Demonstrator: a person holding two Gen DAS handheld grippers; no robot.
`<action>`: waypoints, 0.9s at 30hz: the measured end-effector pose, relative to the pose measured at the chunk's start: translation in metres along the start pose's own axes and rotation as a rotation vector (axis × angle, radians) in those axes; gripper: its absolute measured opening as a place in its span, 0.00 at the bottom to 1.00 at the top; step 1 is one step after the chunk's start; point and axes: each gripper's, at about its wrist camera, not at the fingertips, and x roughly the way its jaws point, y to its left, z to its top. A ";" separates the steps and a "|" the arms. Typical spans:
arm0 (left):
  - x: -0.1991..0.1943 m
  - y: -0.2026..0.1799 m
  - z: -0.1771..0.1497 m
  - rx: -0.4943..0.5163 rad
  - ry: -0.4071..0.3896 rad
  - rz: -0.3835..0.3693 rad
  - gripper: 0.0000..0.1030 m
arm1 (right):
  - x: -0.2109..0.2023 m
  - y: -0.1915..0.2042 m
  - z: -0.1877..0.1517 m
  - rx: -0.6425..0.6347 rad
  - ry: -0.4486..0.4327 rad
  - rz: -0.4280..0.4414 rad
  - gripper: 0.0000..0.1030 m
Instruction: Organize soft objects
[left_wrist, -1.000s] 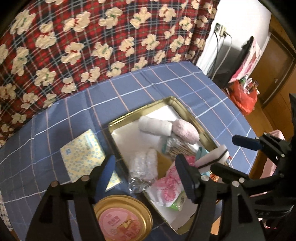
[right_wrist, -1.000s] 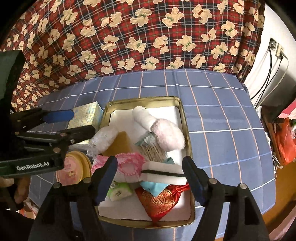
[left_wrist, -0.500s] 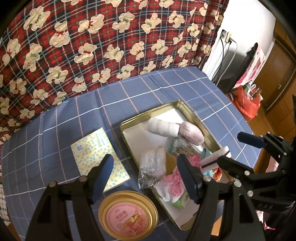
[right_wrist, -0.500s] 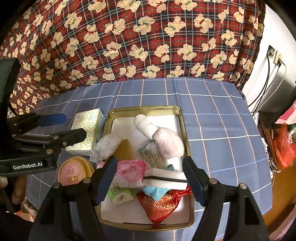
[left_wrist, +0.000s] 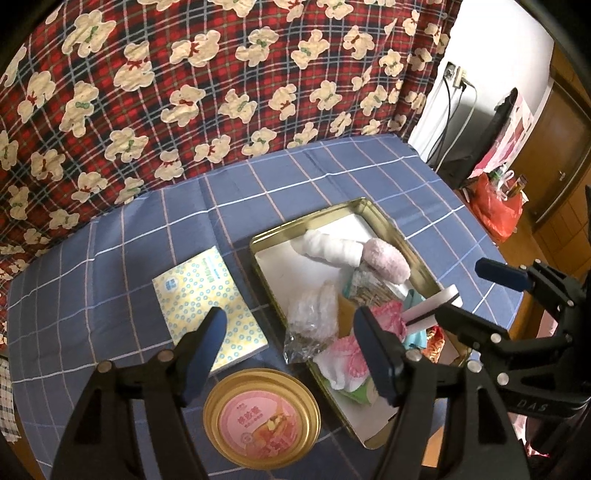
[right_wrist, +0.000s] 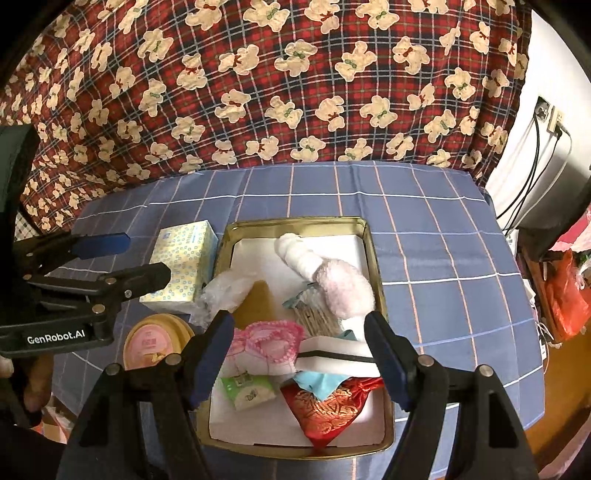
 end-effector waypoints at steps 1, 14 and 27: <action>-0.001 0.000 -0.001 0.000 0.000 0.001 0.72 | -0.001 0.001 0.000 -0.001 -0.002 0.001 0.73; -0.009 -0.003 -0.006 0.015 -0.008 0.020 0.82 | -0.008 0.006 -0.002 -0.010 -0.015 0.005 0.73; -0.012 0.001 -0.010 0.001 -0.008 0.044 0.91 | -0.010 0.011 -0.002 -0.027 -0.016 0.019 0.73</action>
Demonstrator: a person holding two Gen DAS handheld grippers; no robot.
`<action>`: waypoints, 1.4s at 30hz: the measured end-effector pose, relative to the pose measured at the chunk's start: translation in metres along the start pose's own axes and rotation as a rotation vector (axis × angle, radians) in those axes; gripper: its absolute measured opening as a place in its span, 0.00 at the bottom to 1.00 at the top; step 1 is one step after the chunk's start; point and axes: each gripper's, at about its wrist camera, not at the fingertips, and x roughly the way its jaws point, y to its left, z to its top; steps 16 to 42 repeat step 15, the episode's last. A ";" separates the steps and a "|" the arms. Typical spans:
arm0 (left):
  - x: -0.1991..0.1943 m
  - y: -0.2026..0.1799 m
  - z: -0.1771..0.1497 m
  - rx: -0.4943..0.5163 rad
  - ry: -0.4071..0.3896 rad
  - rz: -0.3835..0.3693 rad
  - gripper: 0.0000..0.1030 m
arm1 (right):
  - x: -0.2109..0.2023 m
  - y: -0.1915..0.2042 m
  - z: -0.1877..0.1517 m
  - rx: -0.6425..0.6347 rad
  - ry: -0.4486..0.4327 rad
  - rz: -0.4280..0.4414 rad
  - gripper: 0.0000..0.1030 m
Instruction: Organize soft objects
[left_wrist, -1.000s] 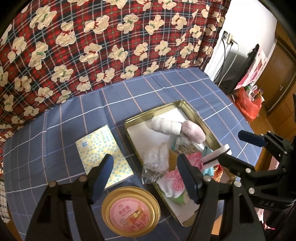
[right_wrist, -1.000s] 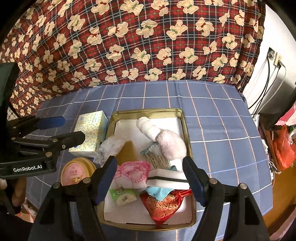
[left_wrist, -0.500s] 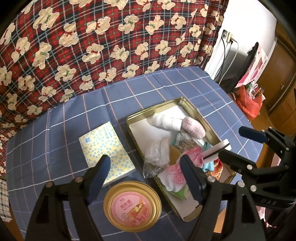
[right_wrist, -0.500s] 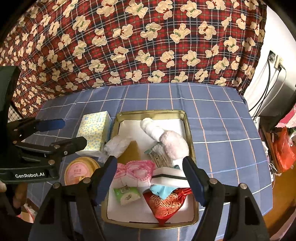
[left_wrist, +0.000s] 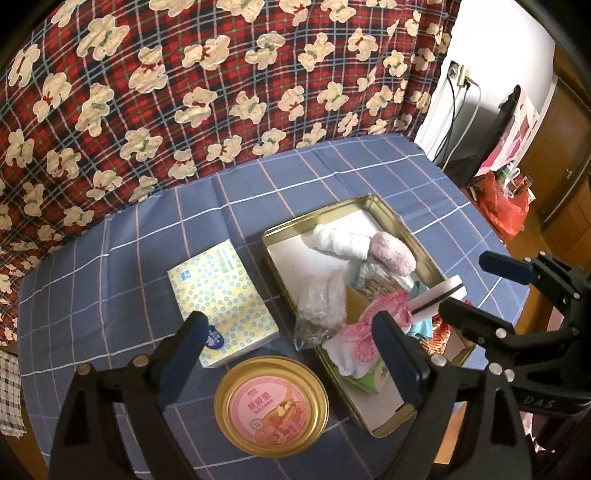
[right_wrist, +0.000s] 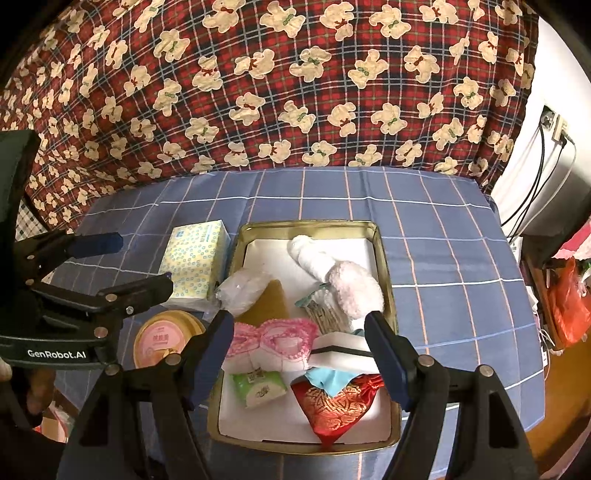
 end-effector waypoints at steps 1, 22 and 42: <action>0.000 0.000 0.000 0.000 0.001 0.002 0.91 | 0.000 0.000 0.000 0.000 0.001 0.001 0.73; 0.005 0.000 0.003 0.009 -0.001 0.016 0.92 | 0.006 -0.003 -0.001 0.011 0.012 0.004 0.73; 0.005 0.000 0.003 0.009 -0.001 0.016 0.92 | 0.006 -0.003 -0.001 0.011 0.012 0.004 0.73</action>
